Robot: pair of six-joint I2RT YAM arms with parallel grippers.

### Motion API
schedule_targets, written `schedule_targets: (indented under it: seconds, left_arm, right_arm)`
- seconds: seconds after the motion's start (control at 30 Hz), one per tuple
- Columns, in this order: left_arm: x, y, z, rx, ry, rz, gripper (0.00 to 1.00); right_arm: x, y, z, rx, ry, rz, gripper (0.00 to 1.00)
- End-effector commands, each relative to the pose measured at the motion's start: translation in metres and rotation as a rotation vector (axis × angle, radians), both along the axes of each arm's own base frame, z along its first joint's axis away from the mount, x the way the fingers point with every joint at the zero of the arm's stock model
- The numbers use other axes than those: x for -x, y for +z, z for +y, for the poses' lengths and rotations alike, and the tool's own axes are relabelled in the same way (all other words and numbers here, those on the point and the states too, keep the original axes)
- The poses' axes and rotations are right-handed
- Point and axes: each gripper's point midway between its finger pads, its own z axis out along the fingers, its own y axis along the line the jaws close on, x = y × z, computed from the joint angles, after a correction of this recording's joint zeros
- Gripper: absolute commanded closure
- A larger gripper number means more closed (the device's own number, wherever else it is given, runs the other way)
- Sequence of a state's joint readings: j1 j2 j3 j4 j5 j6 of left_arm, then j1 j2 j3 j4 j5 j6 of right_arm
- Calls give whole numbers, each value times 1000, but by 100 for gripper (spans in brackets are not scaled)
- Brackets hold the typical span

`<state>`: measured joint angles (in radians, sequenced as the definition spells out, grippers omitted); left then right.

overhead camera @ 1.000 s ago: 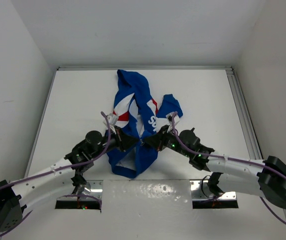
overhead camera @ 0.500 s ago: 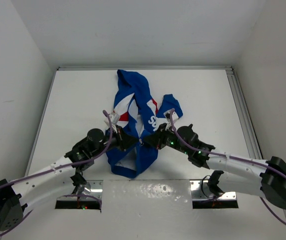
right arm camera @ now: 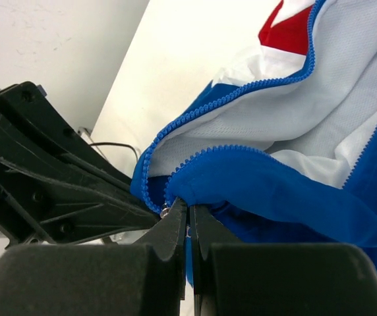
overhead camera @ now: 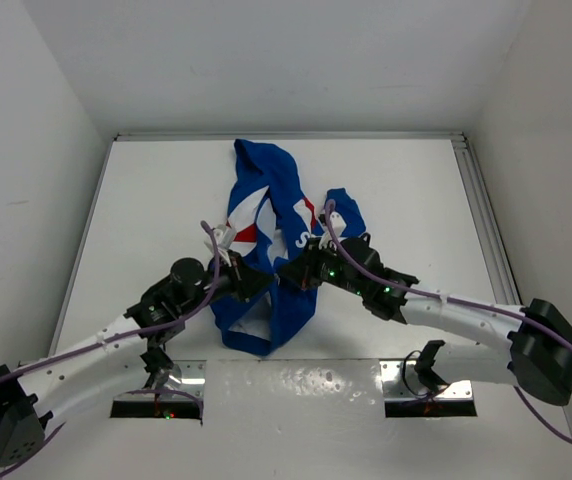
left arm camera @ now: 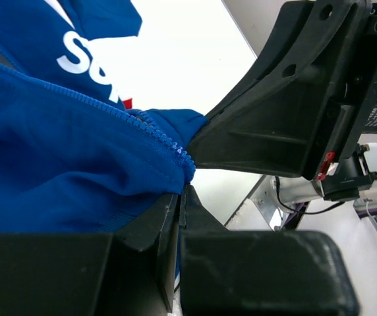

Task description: Zip up the jacket

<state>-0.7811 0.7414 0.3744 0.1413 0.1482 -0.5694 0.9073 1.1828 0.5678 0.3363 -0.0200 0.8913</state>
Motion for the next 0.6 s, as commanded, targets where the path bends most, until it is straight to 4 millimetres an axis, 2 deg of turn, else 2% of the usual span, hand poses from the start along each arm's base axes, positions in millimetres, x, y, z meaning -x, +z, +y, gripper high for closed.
schedule_targets:
  seconds: [0.0,0.13,0.27,0.37,0.57]
  left_arm:
    - [1,-2,8,-34,22,19,100]
    - [-7,-5,16,-70,83,24,100]
    - [-11,-3,13,-75,84,27,100]
    - [-10,-2,12,-77,81,27,100]
    - [5,4,2,-39,-17,28,100]
  right_arm:
    - [-6,89,17,-233,10,-123,100]
    - [5,89,14,-243,42,-96,100]
    - [16,80,16,-241,86,-48,100]
    - [22,81,19,-257,119,-26,100]
    - [9,90,36,-234,126,-28,100]
